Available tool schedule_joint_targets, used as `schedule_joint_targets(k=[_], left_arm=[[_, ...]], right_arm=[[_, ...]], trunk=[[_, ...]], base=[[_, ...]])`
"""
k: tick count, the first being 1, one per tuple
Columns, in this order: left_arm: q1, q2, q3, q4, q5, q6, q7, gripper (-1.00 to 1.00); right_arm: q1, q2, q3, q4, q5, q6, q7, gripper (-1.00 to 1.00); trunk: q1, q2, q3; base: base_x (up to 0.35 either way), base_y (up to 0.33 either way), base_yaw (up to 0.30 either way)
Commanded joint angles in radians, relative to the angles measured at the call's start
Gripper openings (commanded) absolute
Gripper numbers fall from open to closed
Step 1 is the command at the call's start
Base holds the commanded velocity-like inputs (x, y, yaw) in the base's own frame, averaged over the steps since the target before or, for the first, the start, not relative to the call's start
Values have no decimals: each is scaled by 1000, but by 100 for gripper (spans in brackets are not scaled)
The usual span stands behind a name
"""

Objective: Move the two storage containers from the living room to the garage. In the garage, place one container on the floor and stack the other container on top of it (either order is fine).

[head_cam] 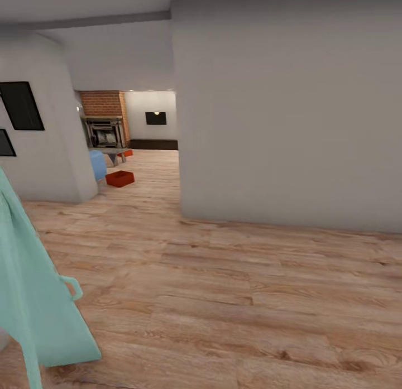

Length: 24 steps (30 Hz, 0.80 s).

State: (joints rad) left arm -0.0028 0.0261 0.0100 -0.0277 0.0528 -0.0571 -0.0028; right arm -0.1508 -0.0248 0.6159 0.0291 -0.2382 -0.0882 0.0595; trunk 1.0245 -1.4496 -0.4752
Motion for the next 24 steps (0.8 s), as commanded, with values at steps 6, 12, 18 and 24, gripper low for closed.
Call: schedule_joint_targets(k=[6, 12, 18, 24], left_arm=[[0, 0, 0, 0, 5, -3, 0, 100], [0, 0, 0, 0, 5, -3, 0, 100], [0, 0, 1, 0, 5, -3, 0, 100], [0, 0, 0, 0, 5, -3, 0, 100]], right_arm=[[-1, 0, 7, 3, -12, -6, 6, 100], [-1, -1, 7, 3, -12, -6, 5, 100], [-1, 0, 7, 3, -12, -6, 5, 100], [-1, 0, 7, 3, -12, -6, 5, 100]], trunk=[[1, 0, -1], [1, 0, -1], [1, 0, -1], [1, 0, -1]], base=[[321, 0, 44], [321, 0, 2], [321, 0, 0], [321, 0, 0]])
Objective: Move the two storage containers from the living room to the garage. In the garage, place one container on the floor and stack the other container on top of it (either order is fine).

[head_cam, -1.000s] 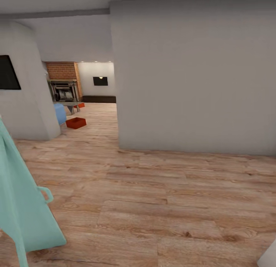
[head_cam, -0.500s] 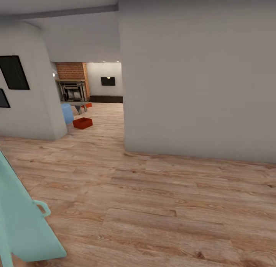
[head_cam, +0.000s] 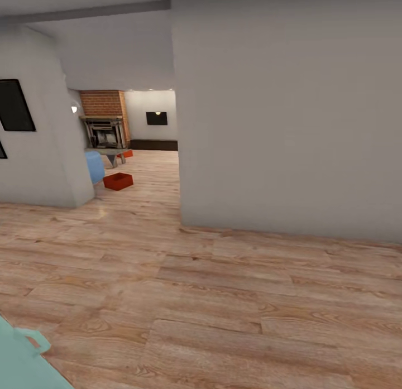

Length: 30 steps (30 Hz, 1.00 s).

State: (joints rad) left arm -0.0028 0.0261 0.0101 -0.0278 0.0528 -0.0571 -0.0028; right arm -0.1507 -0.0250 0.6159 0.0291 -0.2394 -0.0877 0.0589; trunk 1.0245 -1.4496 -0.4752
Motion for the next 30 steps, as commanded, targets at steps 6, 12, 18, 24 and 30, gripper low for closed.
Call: schedule_joint_targets(k=[6, 12, 18, 24, 30], left_arm=[[0, 0, 1, 0, 5, -3, 0, 100], [0, 0, 1, 0, 5, -2, 0, 100], [0, 0, 0, 0, 5, -2, 0, 100], [0, 0, 0, 0, 5, -2, 0, 100], [0, 0, 1, 0, 5, -3, 0, 100]], right_arm=[[-1, 1, 7, 3, -12, -6, 6, 100], [-1, 2, 7, 3, -12, -5, 6, 100], [-1, 3, 7, 3, -12, -5, 6, 100], [-1, 4, 7, 3, -12, -4, 3, 100], [-1, 4, 7, 3, -12, -4, -2, 100]], trunk=[[1, 0, -1], [1, 0, -1], [1, 0, -1], [1, 0, -1], [1, 0, -1]], base=[[321, 0, 0], [321, 0, 0], [321, 0, 0], [321, 0, 0], [321, 0, 0]])
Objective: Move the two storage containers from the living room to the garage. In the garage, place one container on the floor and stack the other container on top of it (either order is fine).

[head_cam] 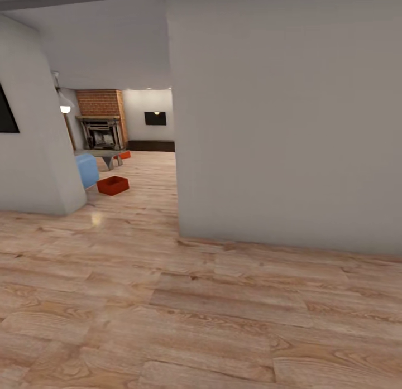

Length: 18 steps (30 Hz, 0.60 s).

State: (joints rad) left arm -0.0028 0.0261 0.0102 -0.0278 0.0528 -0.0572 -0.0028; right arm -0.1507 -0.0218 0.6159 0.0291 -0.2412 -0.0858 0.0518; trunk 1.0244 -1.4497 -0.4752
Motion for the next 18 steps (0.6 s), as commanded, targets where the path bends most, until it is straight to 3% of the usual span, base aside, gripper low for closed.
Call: schedule_joint_targets(k=[1, 14, 18], left_arm=[[0, 0, 0, 0, 5, -3, 0, 100], [0, 0, 1, 0, 5, -3, 0, 100], [0, 0, 0, 0, 5, -3, 0, 100]], right_arm=[[-1, 0, 7, 3, -10, -6, 5, 100], [-1, 0, 7, 3, -10, -6, 5, 100], [-1, -1, 7, 3, -9, -7, 11, 100]], trunk=[[1, 0, -1], [1, 0, -1], [1, 0, -1]], base=[[321, 0, 0], [321, 0, 2], [321, 0, 159]])
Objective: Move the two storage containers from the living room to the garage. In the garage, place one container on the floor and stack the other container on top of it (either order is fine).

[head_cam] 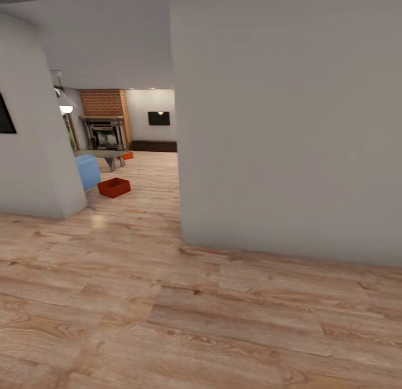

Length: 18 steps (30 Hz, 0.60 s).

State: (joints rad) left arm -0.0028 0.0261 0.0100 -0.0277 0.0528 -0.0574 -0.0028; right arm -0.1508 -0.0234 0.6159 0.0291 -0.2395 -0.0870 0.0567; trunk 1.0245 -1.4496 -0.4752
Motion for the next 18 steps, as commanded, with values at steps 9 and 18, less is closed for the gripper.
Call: schedule_joint_targets(k=[9, 18], left_arm=[[0, 0, 1, 0, 5, -2, 0, 100], [0, 0, 1, 0, 5, -2, 0, 100]], right_arm=[[-1, -1, 7, 3, -11, -7, 8, 100], [-1, -2, 7, 3, -12, -7, 8, 100]], trunk=[[1, 0, -1], [1, 0, -1]], base=[[321, 0, 255], [321, 0, 192]])
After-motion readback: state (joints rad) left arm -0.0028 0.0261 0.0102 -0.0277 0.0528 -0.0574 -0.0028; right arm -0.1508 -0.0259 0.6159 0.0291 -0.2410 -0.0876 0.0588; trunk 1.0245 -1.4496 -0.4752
